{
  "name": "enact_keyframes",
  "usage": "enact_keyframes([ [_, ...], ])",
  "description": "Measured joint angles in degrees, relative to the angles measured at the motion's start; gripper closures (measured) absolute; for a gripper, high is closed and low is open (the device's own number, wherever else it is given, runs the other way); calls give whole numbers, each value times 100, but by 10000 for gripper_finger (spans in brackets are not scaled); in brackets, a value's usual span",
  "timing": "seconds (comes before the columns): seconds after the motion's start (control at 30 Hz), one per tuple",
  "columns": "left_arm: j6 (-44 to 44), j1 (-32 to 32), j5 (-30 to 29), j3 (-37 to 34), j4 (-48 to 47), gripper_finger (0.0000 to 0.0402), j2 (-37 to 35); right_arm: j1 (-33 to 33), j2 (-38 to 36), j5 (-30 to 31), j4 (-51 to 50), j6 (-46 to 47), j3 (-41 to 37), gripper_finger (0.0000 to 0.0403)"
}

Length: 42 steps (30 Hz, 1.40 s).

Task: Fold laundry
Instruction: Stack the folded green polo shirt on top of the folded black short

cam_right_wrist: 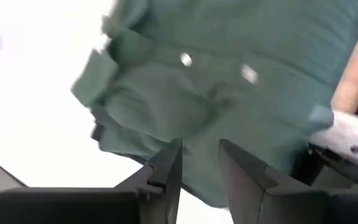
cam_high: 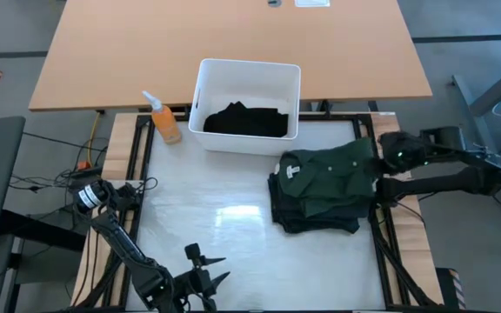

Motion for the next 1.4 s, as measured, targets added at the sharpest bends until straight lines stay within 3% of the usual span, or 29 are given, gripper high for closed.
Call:
enact_keyframes([
  [0.23,16,3,39,2,74,219,0,-318,326,163,8,-613,1060,284],
  [0.37,725,215,88,2,600,219,0,-318,462,173,24,-1179,1191,284],
  [0.53,2888,1246,1274,2,2097,219,0,80,779,4,290,-1394,495,288],
  [0.73,5288,2522,1871,3,4180,219,0,723,750,483,699,-1452,-32,295],
  [0.83,5946,3125,3110,6,4730,219,1,913,651,600,785,-1453,-112,295],
  [0.97,6334,3692,3836,126,5001,219,267,1024,621,579,758,-1526,-132,295],
  [1.03,6560,3903,4217,377,5109,219,589,1042,628,333,736,-1617,-132,295],
  [1.13,6907,4093,4298,961,5114,218,1176,1057,695,-33,304,-1549,-132,295],
  [1.3,7416,4359,3364,2330,4700,218,2118,1053,745,-53,76,-1344,-302,295],
  [1.4,7451,4502,3419,3157,3876,218,2529,1050,819,-85,6,-1316,-311,295],
])
